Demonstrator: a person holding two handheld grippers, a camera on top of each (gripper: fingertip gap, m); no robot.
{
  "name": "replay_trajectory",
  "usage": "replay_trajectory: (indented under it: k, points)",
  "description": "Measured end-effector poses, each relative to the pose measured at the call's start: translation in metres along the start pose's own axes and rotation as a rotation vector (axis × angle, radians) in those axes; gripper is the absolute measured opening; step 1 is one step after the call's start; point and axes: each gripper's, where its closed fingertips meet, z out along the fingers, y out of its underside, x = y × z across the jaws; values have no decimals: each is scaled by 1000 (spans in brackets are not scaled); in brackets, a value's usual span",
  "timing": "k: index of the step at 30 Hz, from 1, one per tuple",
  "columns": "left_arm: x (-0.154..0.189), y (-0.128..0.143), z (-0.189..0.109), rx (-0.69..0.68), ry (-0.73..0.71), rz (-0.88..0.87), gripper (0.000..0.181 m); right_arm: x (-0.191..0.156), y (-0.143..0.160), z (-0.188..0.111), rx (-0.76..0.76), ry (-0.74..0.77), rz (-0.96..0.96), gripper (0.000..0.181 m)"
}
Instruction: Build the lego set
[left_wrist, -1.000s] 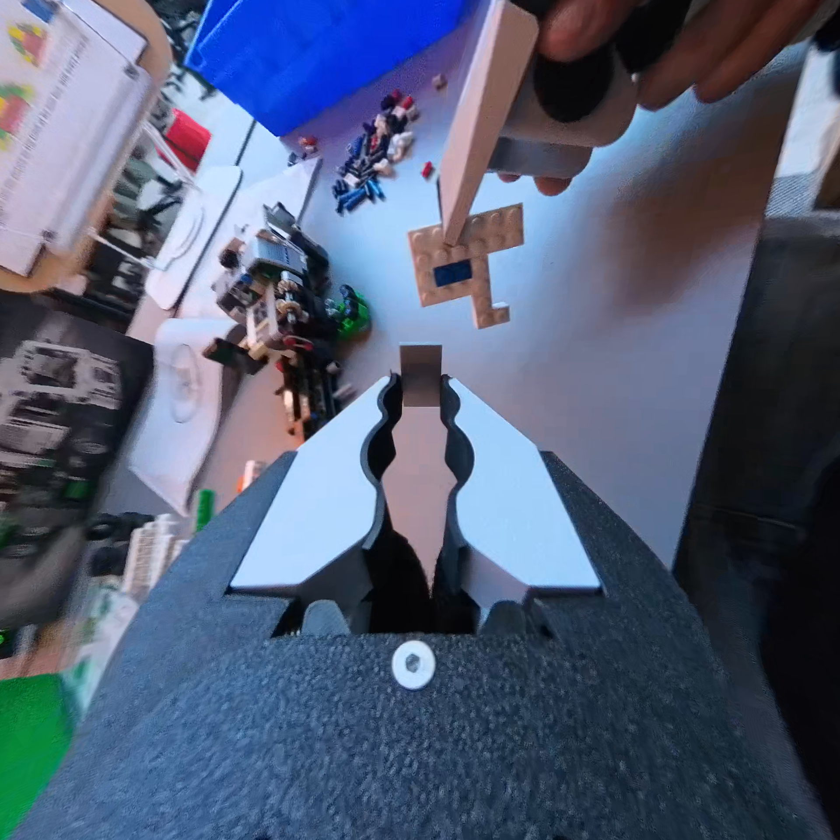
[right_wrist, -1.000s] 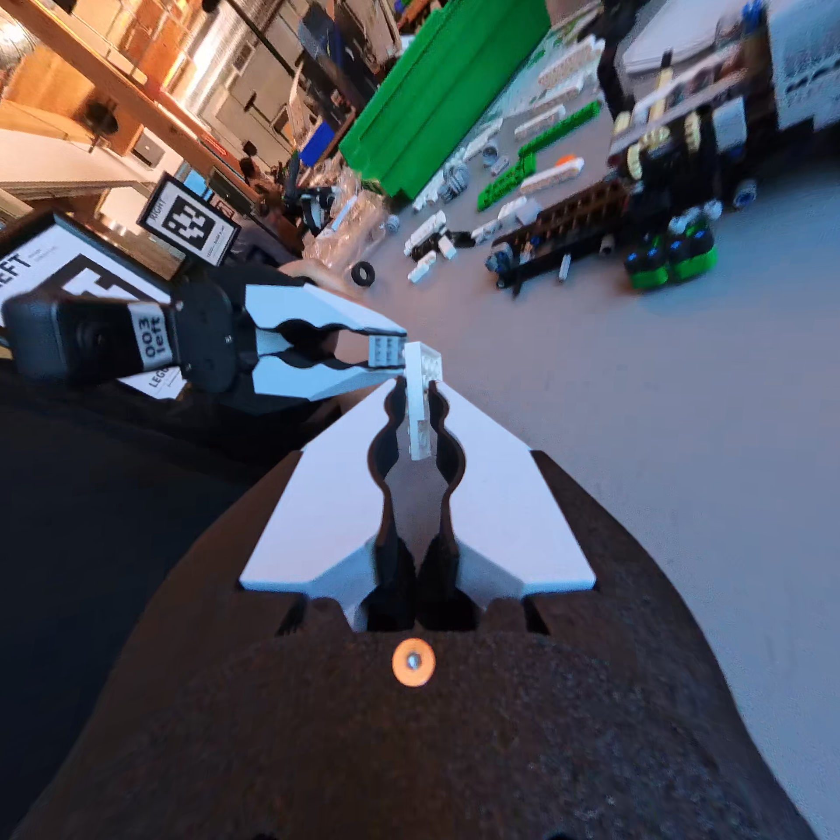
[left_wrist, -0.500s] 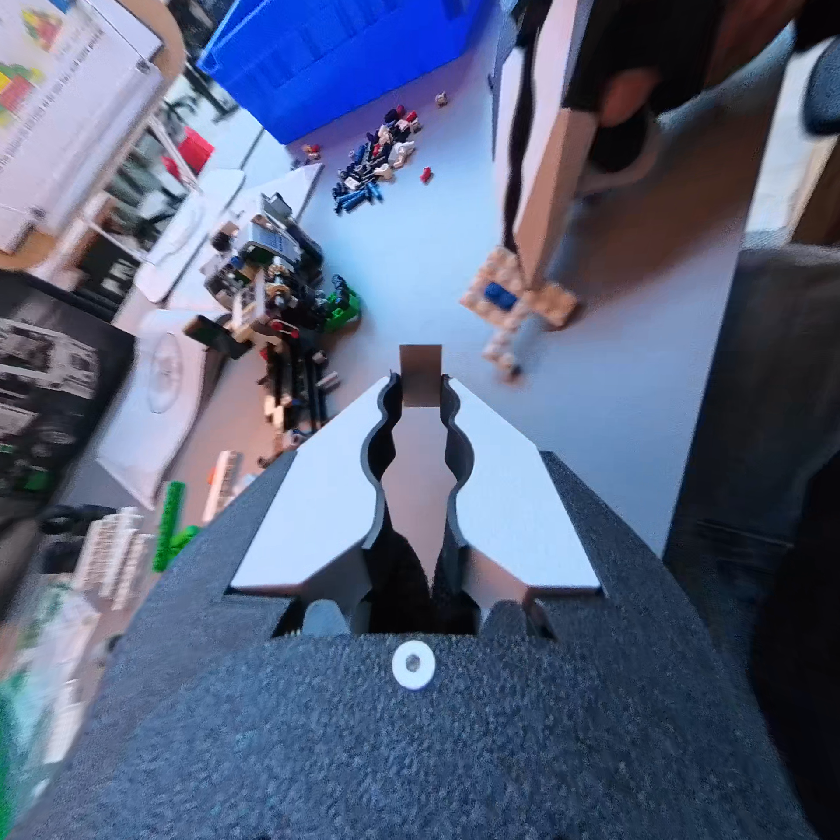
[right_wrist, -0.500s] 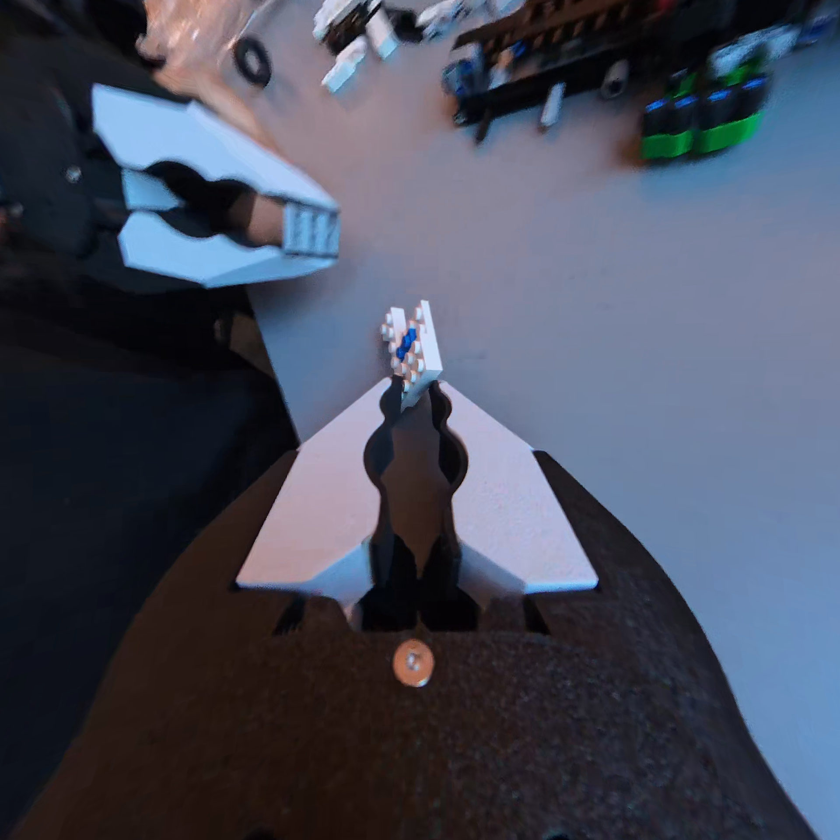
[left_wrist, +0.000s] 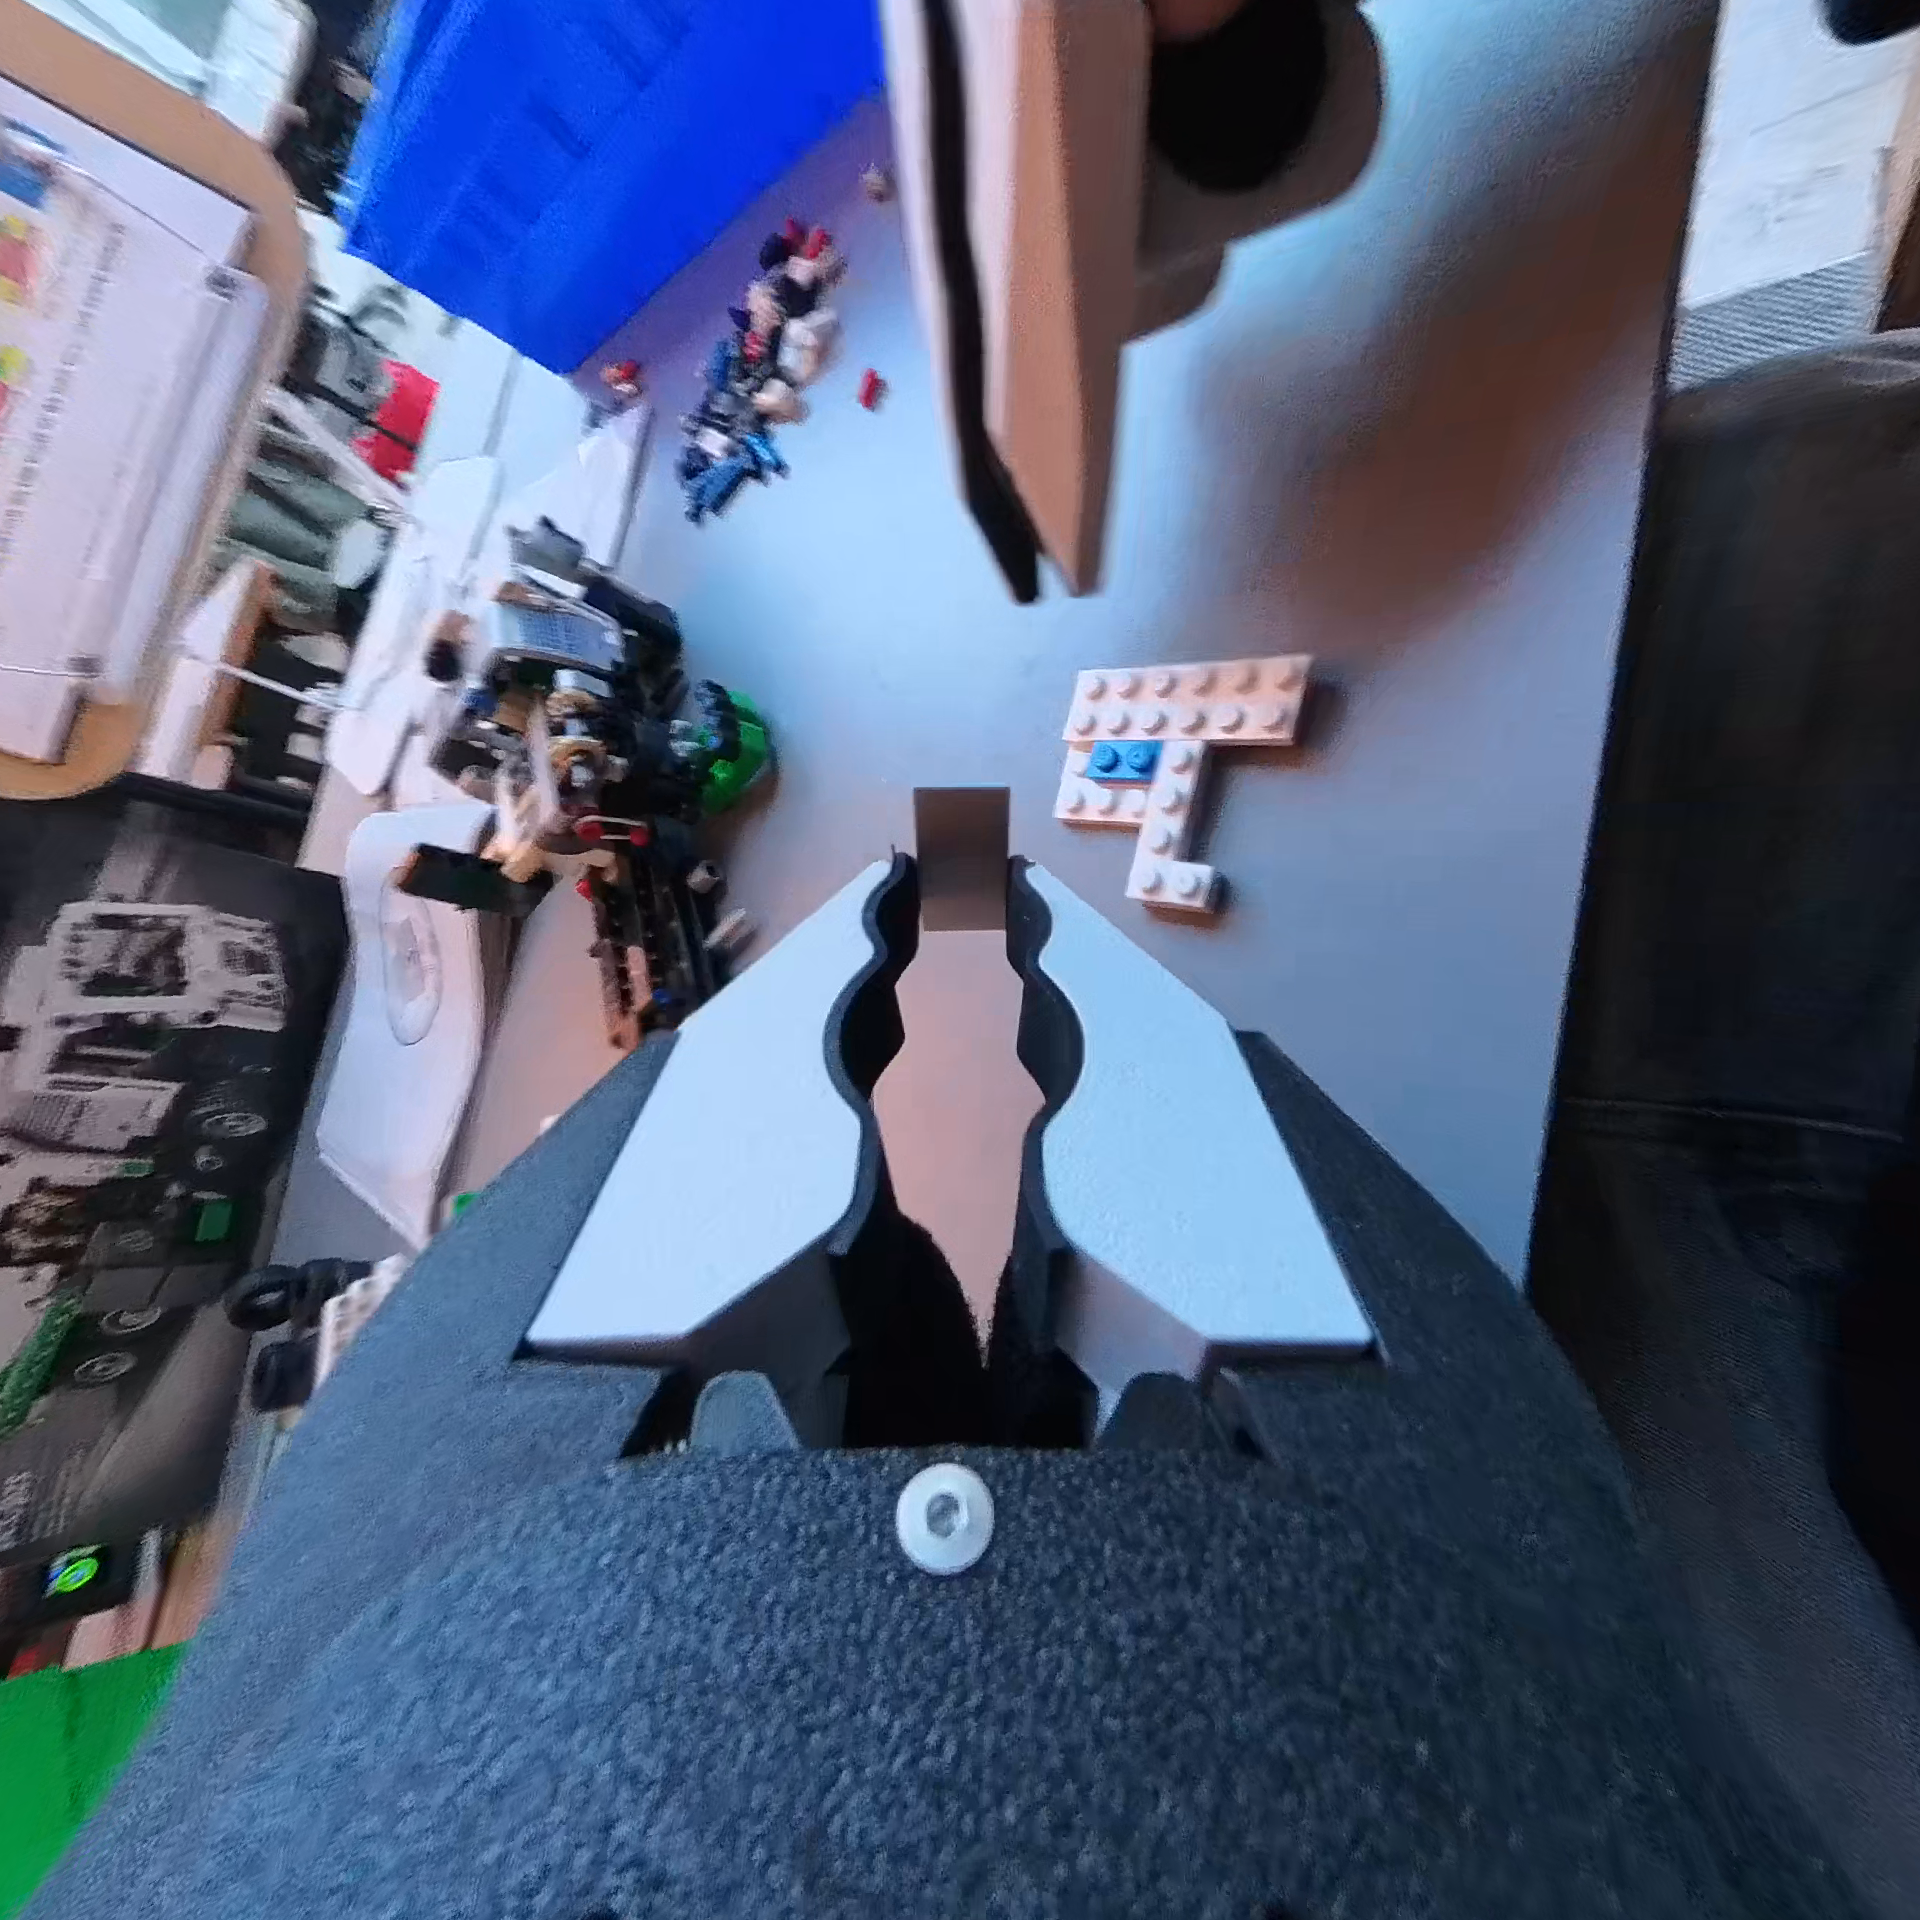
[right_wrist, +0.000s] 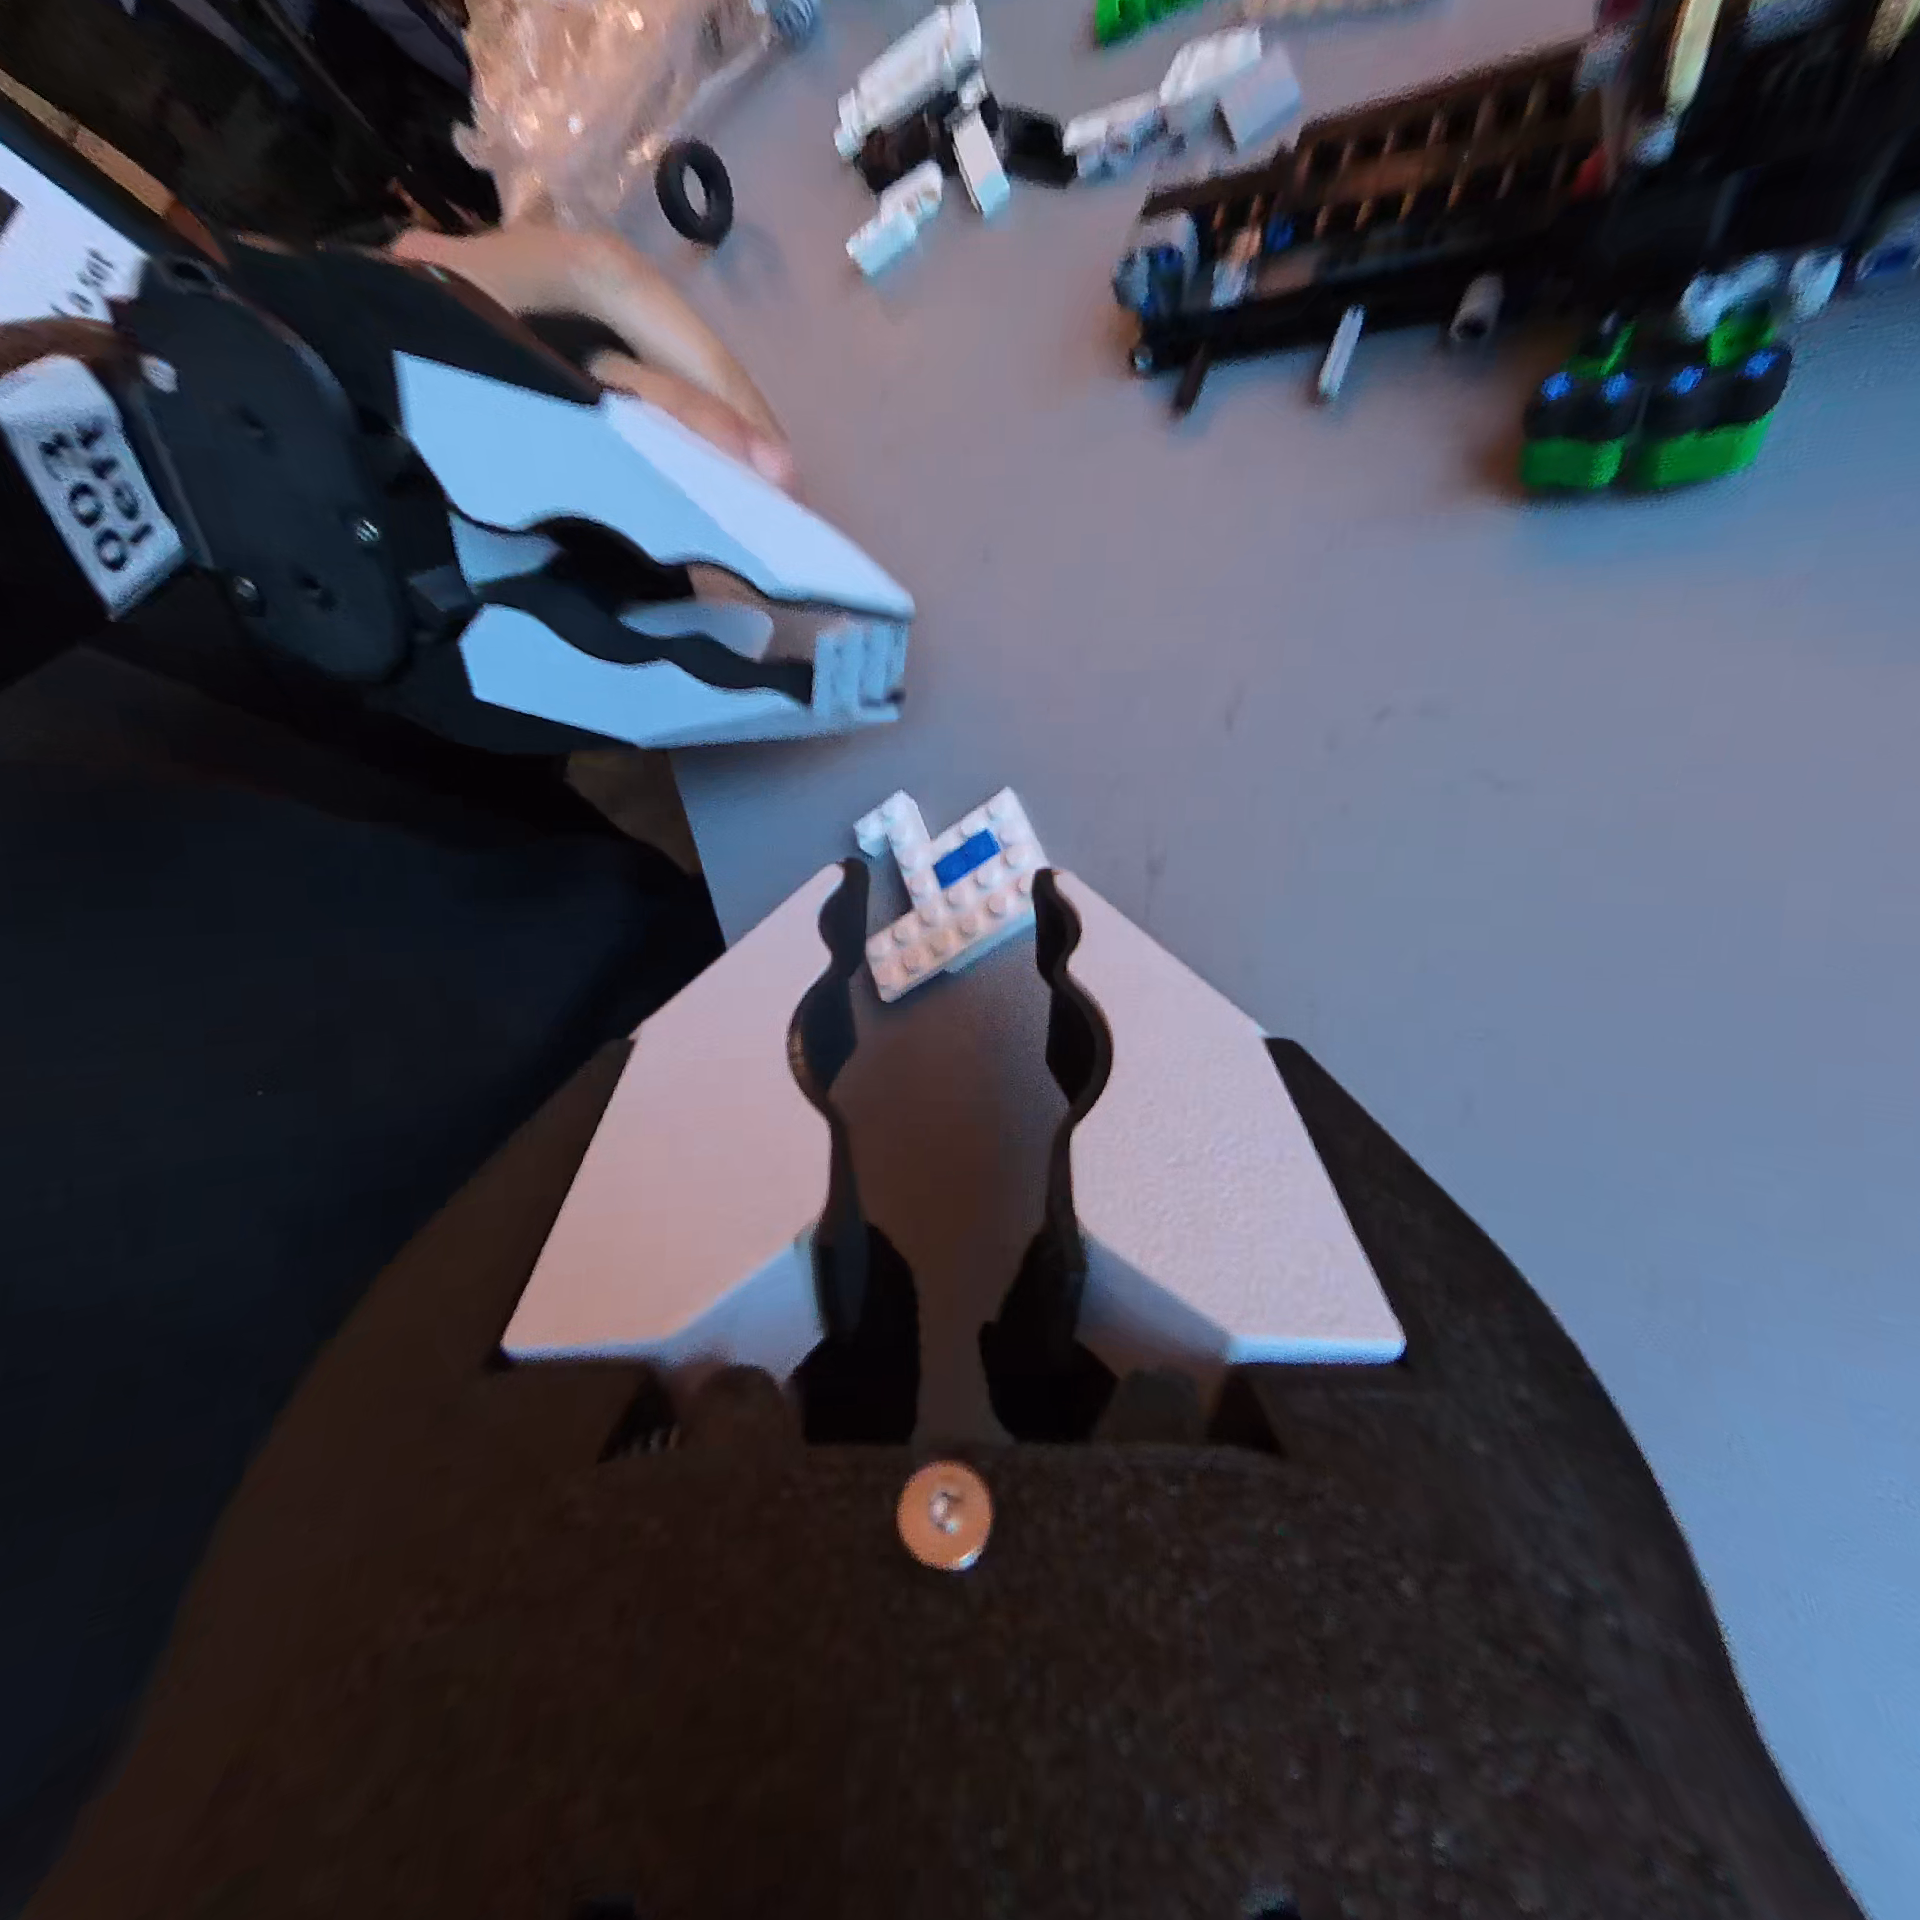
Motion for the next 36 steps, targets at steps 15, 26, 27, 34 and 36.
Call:
replay_trajectory:
  k: [15, 26, 27, 34, 36]
  points:
    - [3, -7, 9, -96, 204, 214, 15, -19, -23, 21, 182, -85, -82, 5]
    - [11, -20, -7, 116, 295, 73, 16, -29, -14, 14, 142, -322, 180, 2]
    - [12, -19, -7, 121, 324, 54, 16, -28, -13, 15, 134, -318, 184, 3]
    - [13, -12, 1, 12, 536, -64, 15, -7, -5, 6, 121, -45, -132, 28]
    - [15, -10, 4, -51, 619, -99, 15, -14, -6, 4, 138, 13, -283, 38]
